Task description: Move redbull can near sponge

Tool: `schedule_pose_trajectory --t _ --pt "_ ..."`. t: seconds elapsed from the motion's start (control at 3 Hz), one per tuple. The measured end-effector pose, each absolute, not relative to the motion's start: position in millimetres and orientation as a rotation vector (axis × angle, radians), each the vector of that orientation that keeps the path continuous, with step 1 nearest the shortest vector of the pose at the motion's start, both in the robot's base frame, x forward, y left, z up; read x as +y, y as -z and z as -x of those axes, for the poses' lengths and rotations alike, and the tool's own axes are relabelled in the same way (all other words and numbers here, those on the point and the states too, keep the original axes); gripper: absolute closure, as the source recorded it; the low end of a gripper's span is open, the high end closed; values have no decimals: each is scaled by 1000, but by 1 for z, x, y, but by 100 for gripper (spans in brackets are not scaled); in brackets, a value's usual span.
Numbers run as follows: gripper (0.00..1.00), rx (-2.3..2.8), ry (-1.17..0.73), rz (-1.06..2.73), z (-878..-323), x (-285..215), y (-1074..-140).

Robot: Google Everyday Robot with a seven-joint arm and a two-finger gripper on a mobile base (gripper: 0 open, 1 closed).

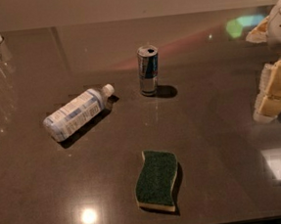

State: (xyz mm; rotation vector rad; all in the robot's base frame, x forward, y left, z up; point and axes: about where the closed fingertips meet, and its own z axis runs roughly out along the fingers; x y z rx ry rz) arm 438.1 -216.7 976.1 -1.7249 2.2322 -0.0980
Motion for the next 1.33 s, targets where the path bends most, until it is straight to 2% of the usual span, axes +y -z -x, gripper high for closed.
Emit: schedule_pose_trajectory --t 0.67,1.33 --pt "0 2232 71 1705 -449 -215 -973" --pt "0 2184 -35 1626 -497 -202 -953"
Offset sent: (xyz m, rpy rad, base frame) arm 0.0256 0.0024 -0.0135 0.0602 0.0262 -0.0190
